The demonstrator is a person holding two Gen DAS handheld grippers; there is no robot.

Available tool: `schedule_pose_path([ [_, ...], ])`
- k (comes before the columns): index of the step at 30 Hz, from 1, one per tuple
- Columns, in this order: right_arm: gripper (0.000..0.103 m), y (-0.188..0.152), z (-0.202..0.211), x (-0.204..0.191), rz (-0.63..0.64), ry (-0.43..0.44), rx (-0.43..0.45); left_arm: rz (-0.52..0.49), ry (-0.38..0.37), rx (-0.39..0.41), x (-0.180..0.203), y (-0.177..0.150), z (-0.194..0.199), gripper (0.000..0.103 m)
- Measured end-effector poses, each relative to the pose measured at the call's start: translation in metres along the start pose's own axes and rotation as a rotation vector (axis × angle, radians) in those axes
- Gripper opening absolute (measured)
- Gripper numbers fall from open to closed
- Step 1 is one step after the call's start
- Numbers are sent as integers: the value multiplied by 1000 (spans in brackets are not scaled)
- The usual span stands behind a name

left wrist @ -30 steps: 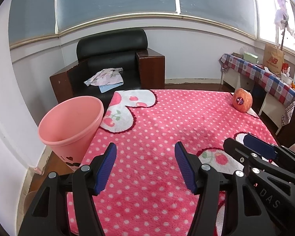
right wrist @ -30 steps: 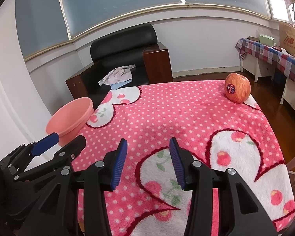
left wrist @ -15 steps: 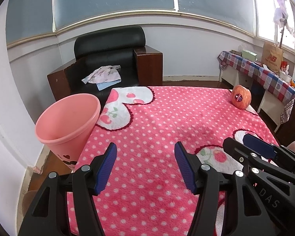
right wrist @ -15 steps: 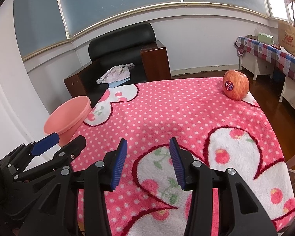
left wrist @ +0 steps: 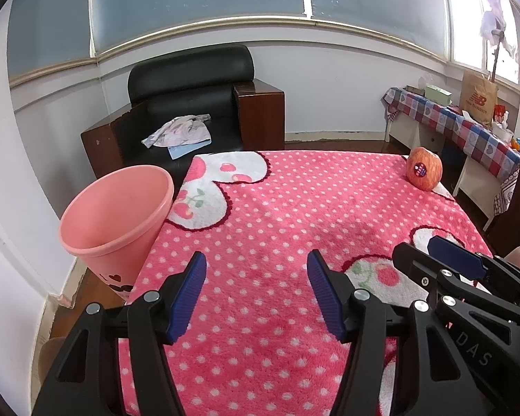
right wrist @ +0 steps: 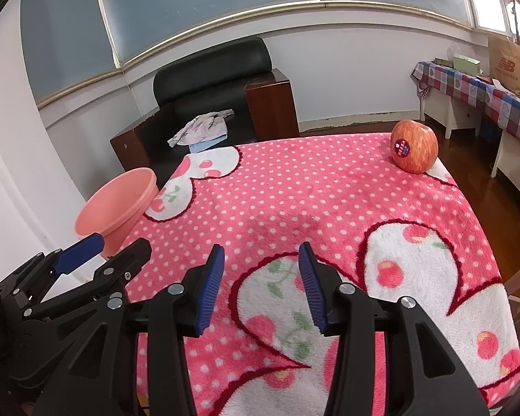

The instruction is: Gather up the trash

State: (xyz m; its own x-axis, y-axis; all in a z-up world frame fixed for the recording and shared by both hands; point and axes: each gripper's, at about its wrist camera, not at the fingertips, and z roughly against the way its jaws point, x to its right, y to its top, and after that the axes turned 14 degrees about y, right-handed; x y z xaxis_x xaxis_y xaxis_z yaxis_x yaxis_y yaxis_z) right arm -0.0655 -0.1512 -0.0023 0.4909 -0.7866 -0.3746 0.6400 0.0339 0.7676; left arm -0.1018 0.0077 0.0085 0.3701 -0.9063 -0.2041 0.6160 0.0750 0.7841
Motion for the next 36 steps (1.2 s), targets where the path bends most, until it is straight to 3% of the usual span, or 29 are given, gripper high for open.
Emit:
schedule_pose_path([
  [30,45,0,-5,18,-41,-27,-14,-63,-35,-13,21,9,-23,59],
  [36,45,5,-4,31,-54,-57,-7,-100,-95,-17,37,17,-29,59],
])
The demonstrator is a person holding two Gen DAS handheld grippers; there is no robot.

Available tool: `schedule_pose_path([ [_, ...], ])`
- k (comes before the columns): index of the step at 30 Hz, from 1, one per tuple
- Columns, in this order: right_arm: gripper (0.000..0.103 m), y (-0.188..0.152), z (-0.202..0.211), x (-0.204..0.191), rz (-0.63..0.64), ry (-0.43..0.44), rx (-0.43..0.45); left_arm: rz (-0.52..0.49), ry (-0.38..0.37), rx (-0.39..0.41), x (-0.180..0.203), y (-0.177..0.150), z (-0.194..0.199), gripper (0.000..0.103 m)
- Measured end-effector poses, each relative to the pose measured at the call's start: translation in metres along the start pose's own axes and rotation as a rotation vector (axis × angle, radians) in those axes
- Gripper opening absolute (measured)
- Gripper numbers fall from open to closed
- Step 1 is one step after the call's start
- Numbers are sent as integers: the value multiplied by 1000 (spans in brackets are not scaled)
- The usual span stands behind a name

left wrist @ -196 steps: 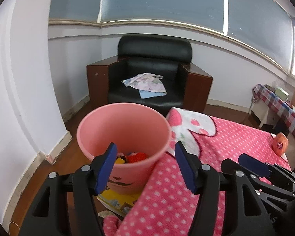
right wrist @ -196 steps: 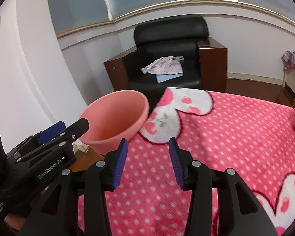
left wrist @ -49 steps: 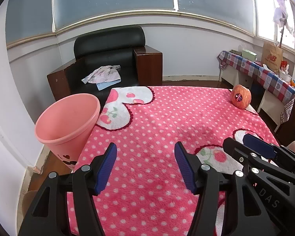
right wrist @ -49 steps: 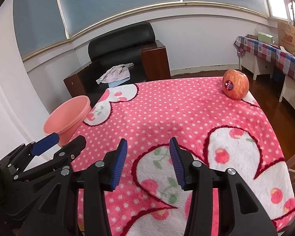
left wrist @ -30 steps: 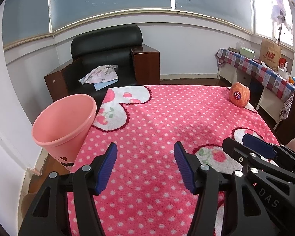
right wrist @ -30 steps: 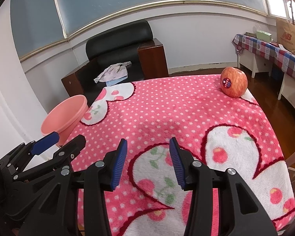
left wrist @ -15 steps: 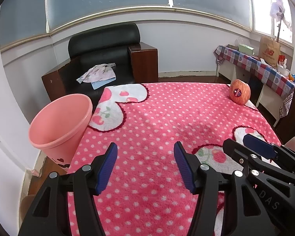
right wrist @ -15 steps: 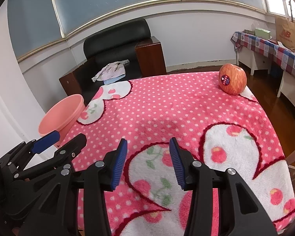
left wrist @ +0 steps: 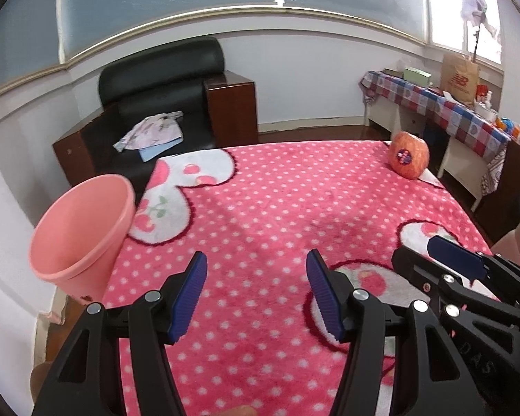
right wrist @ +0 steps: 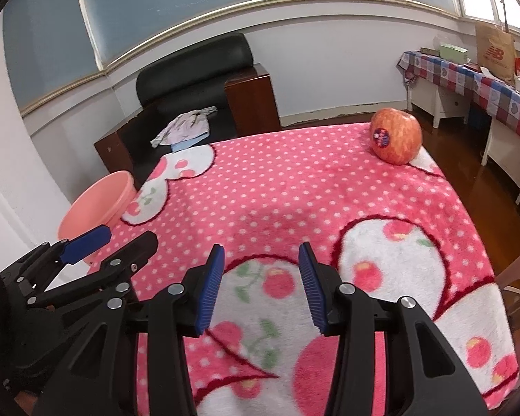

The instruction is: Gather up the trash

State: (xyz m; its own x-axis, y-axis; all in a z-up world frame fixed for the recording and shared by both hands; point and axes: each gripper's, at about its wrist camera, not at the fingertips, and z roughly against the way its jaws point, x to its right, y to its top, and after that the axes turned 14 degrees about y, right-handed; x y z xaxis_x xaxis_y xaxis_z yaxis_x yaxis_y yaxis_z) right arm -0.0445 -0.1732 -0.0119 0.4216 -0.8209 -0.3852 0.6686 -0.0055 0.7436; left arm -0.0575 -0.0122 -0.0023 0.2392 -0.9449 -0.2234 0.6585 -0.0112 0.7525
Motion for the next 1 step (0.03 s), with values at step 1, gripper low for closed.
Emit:
schedule_pose_path([
  [1,45,2,1,5,-5,-12,6,-10,-9,4,3,2,-1,59],
])
